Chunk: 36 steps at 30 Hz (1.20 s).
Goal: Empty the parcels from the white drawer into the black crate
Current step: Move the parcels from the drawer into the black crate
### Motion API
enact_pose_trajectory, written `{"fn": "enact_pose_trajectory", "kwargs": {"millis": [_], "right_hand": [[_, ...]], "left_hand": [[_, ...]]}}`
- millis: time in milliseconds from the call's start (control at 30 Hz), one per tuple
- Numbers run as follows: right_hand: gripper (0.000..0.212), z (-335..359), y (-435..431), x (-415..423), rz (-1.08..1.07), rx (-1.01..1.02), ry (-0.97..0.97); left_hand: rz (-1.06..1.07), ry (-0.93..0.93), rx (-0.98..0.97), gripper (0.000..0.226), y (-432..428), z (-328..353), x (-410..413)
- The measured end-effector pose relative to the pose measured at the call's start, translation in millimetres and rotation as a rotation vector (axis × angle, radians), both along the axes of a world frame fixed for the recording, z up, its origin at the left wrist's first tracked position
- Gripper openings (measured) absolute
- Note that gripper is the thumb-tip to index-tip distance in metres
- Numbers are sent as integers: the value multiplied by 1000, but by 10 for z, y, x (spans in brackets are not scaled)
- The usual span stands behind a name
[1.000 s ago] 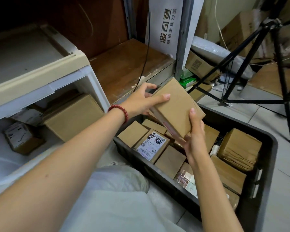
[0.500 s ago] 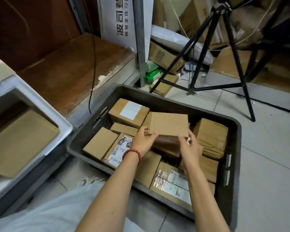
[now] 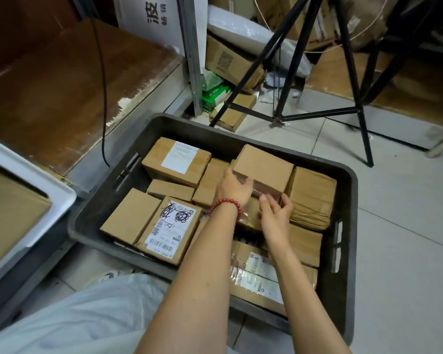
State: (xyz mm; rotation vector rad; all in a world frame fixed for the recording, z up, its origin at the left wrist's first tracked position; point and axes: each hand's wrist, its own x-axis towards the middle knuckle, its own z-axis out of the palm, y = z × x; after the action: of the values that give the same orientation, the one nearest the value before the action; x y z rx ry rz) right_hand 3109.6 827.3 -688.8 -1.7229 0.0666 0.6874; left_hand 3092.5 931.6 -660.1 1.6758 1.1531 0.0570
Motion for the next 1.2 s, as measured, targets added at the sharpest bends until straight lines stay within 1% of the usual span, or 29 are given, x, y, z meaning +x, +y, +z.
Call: {"fn": "enact_pose_trajectory", "kwargs": {"millis": [167, 233, 300, 367, 467, 533, 600, 700, 733, 800, 867, 933, 1033, 1133, 1200], "right_hand": [[61, -8, -56, 98, 32, 88, -5], [58, -14, -96, 105, 40, 101, -12], [56, 14, -114, 96, 56, 102, -39], [53, 62, -114, 80, 73, 106, -82], [49, 153, -100, 24, 116, 82, -196], [49, 194, -98, -49, 179, 26, -290], [52, 239, -83, -130, 277, -46, -392], [53, 407, 39, -225, 446, -116, -528], [53, 474, 94, -253, 508, -159, -601], [50, 635, 214, -318, 631, -257, -809], [48, 800, 342, -406, 748, -317, -1013], [50, 941, 477, -534, 865, -351, -1163], [53, 1086, 666, -816, 1013, -367, -1315], [56, 1155, 811, -1168, 1167, -355, -1434], [57, 1194, 894, -1395, 1249, -316, -1486]], "left_hand": [[7, -9, -22, 72, -125, -55, 121], [-39, 11, 6, 76, -115, -87, 75], [-120, 38, 76, 77, -80, -102, -2], [-223, 122, 204, 71, -38, -94, -109], [-336, 365, 519, 57, -12, -31, -319], [-371, 445, 687, 56, 7, 31, -471], [-411, 487, 789, 56, 46, 91, -621], [-443, 565, 889, 54, 150, 240, -894], [-430, 585, 912, 53, 197, 307, -1010], [-371, 601, 919, 50, 306, 447, -1293], [-267, 627, 907, 49, 410, 573, -1644], [-156, 686, 903, 47, 468, 668, -2041], [1, 762, 839, 48, 451, 756, -2544], [146, 722, 744, 49, 399, 881, -2853], [172, 717, 781, 47, 368, 981, -3047]]}}
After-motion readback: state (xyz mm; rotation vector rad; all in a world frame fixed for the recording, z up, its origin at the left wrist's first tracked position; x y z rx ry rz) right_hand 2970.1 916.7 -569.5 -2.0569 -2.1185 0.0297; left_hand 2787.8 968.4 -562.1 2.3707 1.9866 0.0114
